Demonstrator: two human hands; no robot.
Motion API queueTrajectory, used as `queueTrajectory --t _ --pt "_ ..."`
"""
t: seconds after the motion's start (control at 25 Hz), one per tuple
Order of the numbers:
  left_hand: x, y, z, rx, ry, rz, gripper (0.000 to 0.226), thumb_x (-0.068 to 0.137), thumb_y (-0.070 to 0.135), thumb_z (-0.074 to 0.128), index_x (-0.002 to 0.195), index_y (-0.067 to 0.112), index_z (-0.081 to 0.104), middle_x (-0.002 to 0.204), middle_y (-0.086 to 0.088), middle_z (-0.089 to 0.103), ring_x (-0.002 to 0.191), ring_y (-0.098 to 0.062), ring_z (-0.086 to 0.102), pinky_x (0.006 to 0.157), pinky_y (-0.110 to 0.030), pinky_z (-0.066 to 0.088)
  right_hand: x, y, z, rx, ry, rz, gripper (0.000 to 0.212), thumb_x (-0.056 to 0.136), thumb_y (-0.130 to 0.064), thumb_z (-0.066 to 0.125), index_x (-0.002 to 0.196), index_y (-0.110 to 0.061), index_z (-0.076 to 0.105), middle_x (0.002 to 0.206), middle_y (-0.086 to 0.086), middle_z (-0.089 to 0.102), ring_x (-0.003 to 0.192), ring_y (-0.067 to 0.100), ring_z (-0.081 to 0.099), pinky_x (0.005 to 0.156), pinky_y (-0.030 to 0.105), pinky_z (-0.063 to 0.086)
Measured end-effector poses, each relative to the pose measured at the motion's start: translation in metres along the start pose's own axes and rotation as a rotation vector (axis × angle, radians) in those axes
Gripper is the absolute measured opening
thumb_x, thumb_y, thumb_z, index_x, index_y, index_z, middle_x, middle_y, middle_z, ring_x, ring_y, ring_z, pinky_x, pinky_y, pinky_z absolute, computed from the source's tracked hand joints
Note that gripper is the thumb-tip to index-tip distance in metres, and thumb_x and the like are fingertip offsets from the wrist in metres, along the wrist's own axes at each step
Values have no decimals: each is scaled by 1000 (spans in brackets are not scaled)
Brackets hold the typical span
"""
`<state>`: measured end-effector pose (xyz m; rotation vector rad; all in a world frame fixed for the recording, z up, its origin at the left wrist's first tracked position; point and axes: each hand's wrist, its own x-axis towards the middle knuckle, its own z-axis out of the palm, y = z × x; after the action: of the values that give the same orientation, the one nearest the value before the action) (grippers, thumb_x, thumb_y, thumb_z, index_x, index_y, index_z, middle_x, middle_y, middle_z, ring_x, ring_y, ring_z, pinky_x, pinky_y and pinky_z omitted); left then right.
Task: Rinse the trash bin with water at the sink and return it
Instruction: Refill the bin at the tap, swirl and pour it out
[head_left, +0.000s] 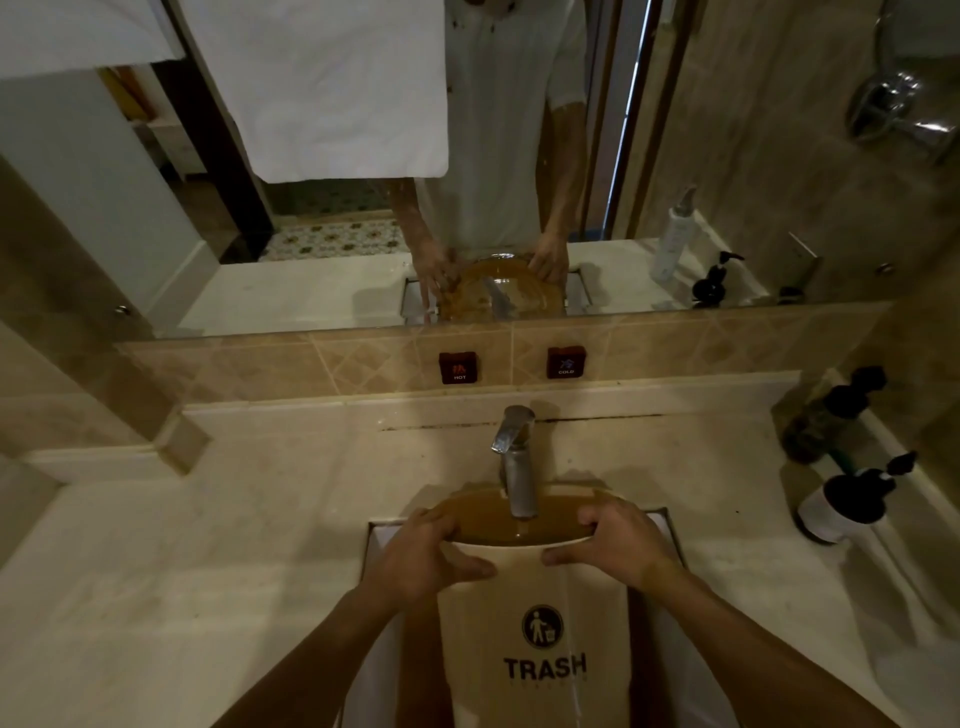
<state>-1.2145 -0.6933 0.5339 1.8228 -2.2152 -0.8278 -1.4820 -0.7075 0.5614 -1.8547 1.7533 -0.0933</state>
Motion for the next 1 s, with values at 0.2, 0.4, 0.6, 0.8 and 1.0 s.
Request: queueTrajectory --t 0.2,0.4,0.6,0.8,1.0 --pt "-3 -2 7 -41 45 11 84 50 97 42 93 27 60 108 12 57 104 -10 47 86 -27 43 2 2 1 -5 19 -12 67 44 -84 67 60 -22 47 62 -8 52 57 6 45 51 28 33" --pt "-1 -5 11 -35 35 -15 91 50 98 37 98 26 61 113 12 57 109 -10 45 91 -30 44 4 7 7 6 40 -14 77 41 -89 62 66 -16 56 69 -8 58 63 7 52 55 32 41" --pt "0 -5 11 -26 36 -36 94 47 100 37 97 24 61 113 8 58 109 -12 46 91 -32 44 7 10 10 2 43 -26 81 38 -92 58 67 -17 59 70 -8 58 63 6 53 55 29 42" --pt "-2 -2 10 -32 37 -16 88 51 96 40 98 24 61 113 9 58 109 -10 45 90 -27 42 3 7 6 9 30 -42 64 47 -83 68 60 -23 49 64 -8 53 58 6 48 50 27 33" --pt "-2 -4 10 -5 26 -11 82 55 94 46 99 26 60 113 10 57 110 -10 45 90 -31 45 3 6 6 11 26 -42 60 50 -80 70 61 -24 50 64 -7 56 58 8 50 52 27 36"
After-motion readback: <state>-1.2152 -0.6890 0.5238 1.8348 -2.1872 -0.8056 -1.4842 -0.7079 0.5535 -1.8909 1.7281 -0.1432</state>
